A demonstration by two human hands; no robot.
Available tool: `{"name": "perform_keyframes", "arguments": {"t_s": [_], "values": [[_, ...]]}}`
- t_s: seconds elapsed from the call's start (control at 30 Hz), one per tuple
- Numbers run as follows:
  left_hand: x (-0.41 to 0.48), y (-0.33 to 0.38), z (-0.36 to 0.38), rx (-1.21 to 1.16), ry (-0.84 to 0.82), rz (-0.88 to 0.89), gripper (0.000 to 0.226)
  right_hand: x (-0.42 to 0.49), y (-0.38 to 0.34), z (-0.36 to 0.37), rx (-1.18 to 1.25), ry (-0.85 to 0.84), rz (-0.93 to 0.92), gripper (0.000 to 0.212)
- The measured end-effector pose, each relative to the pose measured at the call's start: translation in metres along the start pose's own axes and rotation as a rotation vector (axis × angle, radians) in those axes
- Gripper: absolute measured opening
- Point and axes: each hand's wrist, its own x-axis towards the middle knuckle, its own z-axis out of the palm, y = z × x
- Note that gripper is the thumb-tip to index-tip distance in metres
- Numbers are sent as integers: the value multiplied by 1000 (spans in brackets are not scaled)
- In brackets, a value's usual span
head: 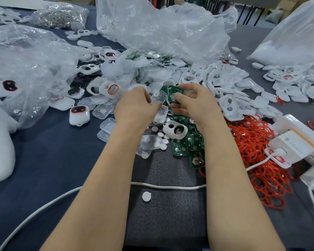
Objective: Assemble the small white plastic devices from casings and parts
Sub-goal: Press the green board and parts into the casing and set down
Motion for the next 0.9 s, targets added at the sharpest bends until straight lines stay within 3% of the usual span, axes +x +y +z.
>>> {"name": "perform_keyframes", "arguments": {"t_s": [0.17,0.4,0.6,0.73,0.9], "values": [[-2,3,6,85,-144,27,35,2,2,0,-153,44,-36,16],[0,4,8,-98,-158,55,22,2,1,1,-166,129,-90,15],[2,5,8,-415,-134,81,14,3,0,-2,-33,170,-112,14],[5,6,7,-773,-138,-68,17,1,-3,-2,154,173,-110,16],[6,7,10,-1051,-145,-199,16,-6,-4,5,-235,184,-192,26]]}}
